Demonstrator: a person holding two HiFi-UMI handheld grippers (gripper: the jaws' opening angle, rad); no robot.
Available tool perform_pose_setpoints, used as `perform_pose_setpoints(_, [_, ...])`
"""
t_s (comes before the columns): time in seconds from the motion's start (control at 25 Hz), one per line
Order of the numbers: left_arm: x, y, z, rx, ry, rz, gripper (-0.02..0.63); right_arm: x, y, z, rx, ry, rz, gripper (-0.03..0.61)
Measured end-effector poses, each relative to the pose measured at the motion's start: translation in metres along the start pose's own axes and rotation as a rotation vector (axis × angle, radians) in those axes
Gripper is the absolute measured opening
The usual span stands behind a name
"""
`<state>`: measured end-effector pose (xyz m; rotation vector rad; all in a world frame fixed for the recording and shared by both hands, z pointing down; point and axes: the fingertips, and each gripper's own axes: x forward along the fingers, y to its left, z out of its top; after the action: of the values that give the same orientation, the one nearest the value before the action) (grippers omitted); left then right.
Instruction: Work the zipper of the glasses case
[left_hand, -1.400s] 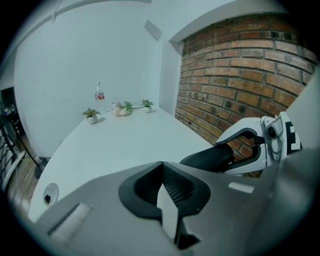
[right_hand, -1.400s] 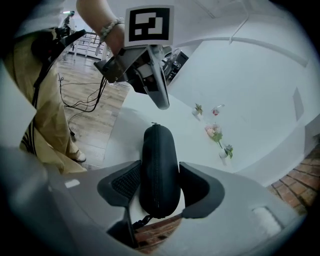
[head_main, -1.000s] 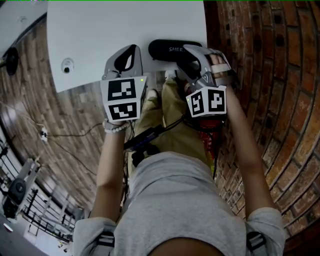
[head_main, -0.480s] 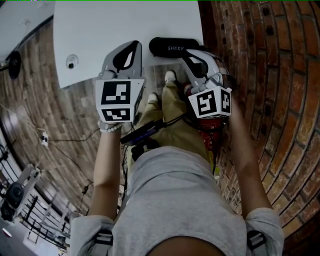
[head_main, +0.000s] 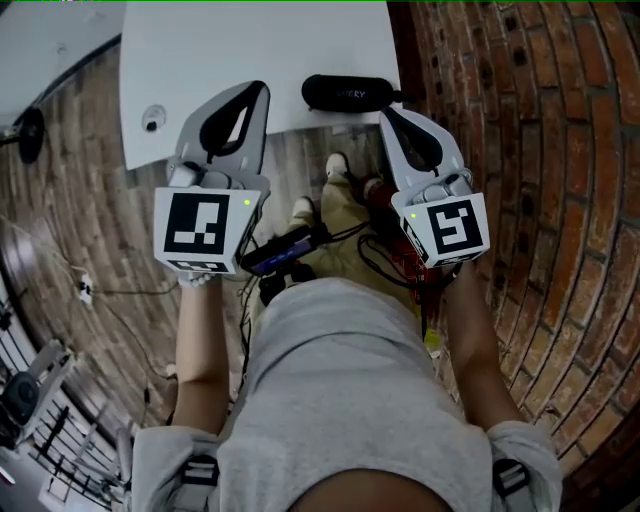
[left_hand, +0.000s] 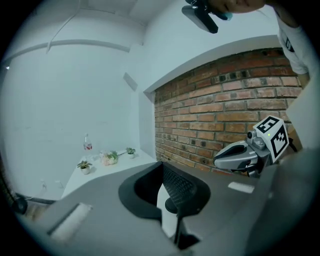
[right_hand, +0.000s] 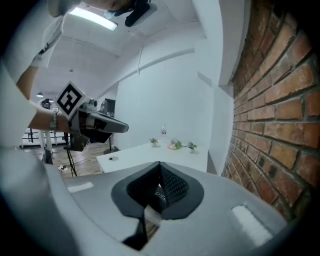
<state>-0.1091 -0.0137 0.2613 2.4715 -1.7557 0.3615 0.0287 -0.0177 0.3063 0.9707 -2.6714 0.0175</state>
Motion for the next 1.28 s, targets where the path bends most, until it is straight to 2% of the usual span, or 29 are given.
perform_pose_setpoints(0.2, [-0.026,-0.002,0.022,-0.012,-0.082,-0.031,0.017,-0.015,0.002,0.022,0.047,-0.05,-0.035,0.003])
perform_pose_setpoints(0.44, [-0.045,-0.002,0.029,-0.01,-0.113,-0.038,0.017,-0.032,0.002,0.037,0.055,-0.076,-0.078,0.003])
perform_pose_setpoints(0.8, [-0.063,-0.007,0.019,-0.024,-0.096,-0.054,0.017,-0.048,0.001,0.039,0.064,-0.078,-0.114,0.003])
perform_pose_setpoints(1.28, [-0.058,-0.006,0.016,-0.032,-0.097,-0.062,0.017,-0.039,0.008,0.04,0.066,-0.073,-0.086,0.003])
